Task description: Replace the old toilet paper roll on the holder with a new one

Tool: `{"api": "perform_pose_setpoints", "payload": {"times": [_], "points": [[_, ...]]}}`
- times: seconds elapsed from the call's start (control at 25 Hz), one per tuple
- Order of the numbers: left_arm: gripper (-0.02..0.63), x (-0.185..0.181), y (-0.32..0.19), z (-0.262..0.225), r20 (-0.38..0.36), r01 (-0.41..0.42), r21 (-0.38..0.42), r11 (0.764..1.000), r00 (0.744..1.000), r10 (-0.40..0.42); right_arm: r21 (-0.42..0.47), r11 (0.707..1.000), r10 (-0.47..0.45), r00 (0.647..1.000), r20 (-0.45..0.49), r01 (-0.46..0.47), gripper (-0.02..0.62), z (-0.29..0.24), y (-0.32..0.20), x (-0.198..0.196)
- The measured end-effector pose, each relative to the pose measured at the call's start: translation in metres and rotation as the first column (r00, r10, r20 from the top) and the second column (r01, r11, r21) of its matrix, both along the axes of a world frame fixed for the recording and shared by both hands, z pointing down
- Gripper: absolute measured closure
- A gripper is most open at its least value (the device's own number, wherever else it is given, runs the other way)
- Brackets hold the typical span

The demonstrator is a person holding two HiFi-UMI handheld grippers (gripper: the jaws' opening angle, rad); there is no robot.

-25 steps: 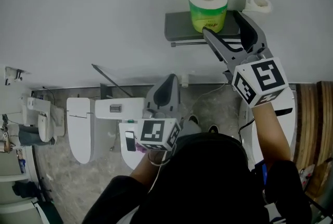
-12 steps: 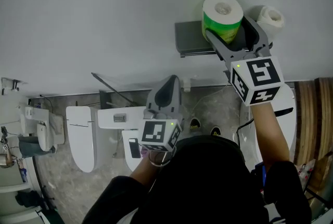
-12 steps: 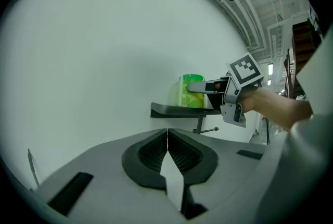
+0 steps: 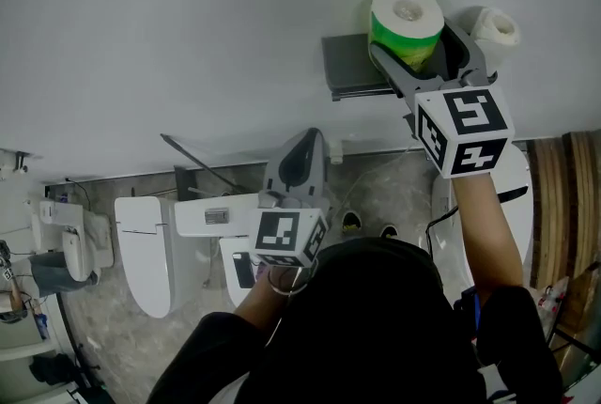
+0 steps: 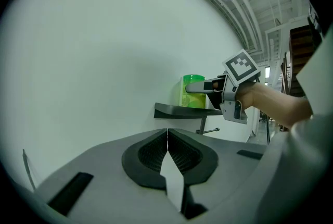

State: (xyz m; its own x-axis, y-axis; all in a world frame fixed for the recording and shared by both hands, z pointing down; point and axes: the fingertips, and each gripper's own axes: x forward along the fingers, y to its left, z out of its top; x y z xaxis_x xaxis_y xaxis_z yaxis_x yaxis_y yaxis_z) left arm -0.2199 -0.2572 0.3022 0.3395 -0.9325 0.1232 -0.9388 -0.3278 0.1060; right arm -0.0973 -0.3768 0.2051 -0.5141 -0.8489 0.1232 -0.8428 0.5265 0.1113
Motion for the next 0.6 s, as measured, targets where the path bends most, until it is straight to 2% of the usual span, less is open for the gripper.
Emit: {"api": "perform_pose_setpoints", "payload": {"times": [0.24, 0.4, 0.6], "points": [[0.583, -0.004, 0.001, 0.006, -0.019, -0.023, -0.005, 1.000, 1.000, 0.022, -0.012, 1.000, -0.023, 1.000, 0.006, 0.023, 0.184, 0.002, -0.006, -0.005], [0.583, -0.008, 0.002, 0.005, -0.018, -0.020, -0.001, 1.000, 1.000, 0.020, -0.024, 0.997, -0.076, 0.997, 0.030, 0.076, 0.186, 0.003, -0.001, -0.004], [0.583, -0.008, 0.004, 0.004, -0.008, -0.032, 0.007, 0.999, 0.999, 0.032, 0.035, 0.989, -0.141, 0.989, 0.030, 0.140, 0.186, -0.019, 0.016, -0.005]]}}
